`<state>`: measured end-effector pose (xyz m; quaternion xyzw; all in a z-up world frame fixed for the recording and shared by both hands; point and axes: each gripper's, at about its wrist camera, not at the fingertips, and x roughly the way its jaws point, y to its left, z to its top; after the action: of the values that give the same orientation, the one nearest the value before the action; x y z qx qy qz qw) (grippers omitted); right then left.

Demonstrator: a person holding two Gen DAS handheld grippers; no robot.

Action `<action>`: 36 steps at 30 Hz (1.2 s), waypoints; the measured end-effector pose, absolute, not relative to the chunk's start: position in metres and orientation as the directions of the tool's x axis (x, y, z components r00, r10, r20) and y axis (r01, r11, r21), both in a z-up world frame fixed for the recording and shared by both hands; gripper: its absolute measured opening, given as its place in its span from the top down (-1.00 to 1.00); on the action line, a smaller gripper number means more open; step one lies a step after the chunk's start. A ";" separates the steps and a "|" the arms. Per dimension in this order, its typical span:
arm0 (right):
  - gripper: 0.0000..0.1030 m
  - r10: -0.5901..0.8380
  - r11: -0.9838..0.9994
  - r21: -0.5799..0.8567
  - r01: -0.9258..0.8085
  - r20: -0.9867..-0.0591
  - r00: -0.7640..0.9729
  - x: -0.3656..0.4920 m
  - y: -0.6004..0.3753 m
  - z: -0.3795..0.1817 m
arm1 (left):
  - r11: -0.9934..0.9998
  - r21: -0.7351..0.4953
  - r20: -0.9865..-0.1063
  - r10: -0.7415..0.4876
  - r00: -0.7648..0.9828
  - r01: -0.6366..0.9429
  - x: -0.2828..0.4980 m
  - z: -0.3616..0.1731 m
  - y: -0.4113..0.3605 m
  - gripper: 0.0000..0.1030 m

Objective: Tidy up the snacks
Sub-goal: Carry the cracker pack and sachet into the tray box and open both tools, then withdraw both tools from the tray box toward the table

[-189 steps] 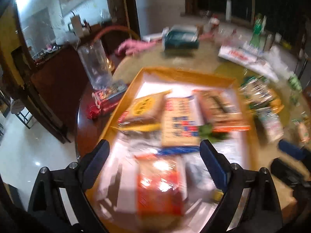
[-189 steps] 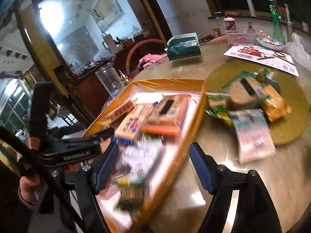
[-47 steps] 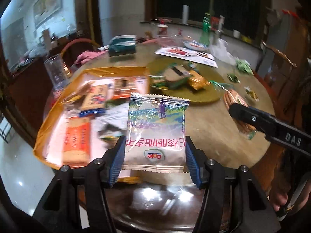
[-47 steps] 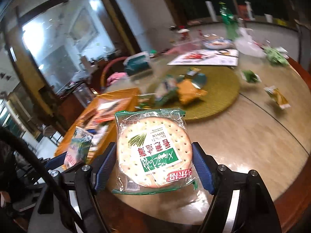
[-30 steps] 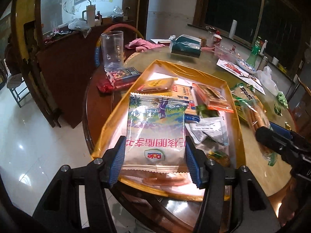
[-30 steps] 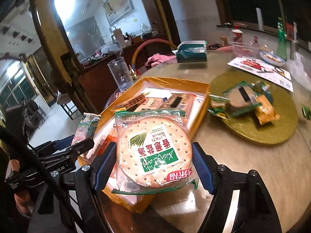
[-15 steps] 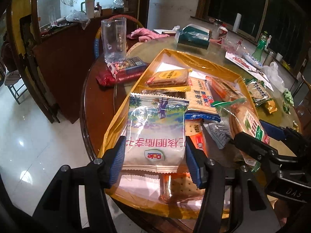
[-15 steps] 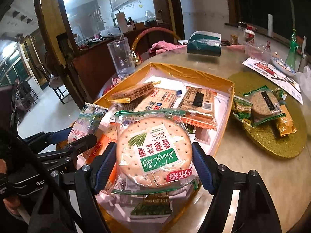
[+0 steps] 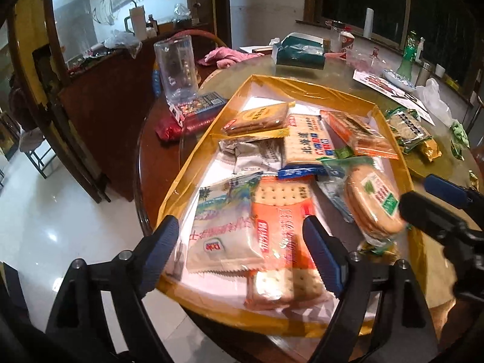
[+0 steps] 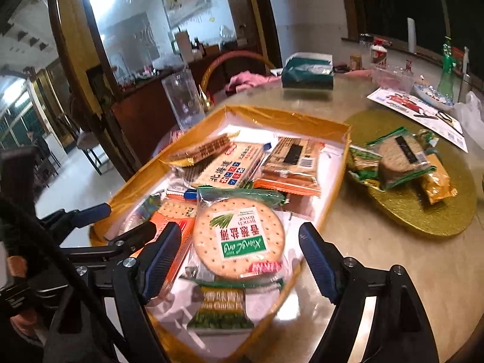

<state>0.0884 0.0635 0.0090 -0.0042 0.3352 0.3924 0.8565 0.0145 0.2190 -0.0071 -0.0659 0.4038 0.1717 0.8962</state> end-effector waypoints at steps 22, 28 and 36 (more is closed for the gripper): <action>-0.56 0.682 0.729 0.455 -0.511 -0.543 0.490 0.072 -0.094 -0.012 | 0.987 -0.016 -0.718 0.102 0.689 -0.163 -0.020 0.034 0.065 -0.72; -0.56 0.665 0.747 0.461 -0.480 -0.527 0.529 0.057 -0.128 -0.015 | 0.993 0.004 -0.721 0.085 0.688 -0.118 -0.031 0.032 0.033 -0.72; -0.56 0.652 0.758 0.468 -0.454 -0.513 0.559 0.050 -0.152 -0.017 | 0.997 0.003 -0.715 0.055 0.697 -0.075 -0.037 0.036 0.012 -0.72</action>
<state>0.0503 -0.1518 -0.0175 0.1427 0.3464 0.3174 0.8711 -0.0367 0.0117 0.0360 -0.0130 0.3878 0.0354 0.9210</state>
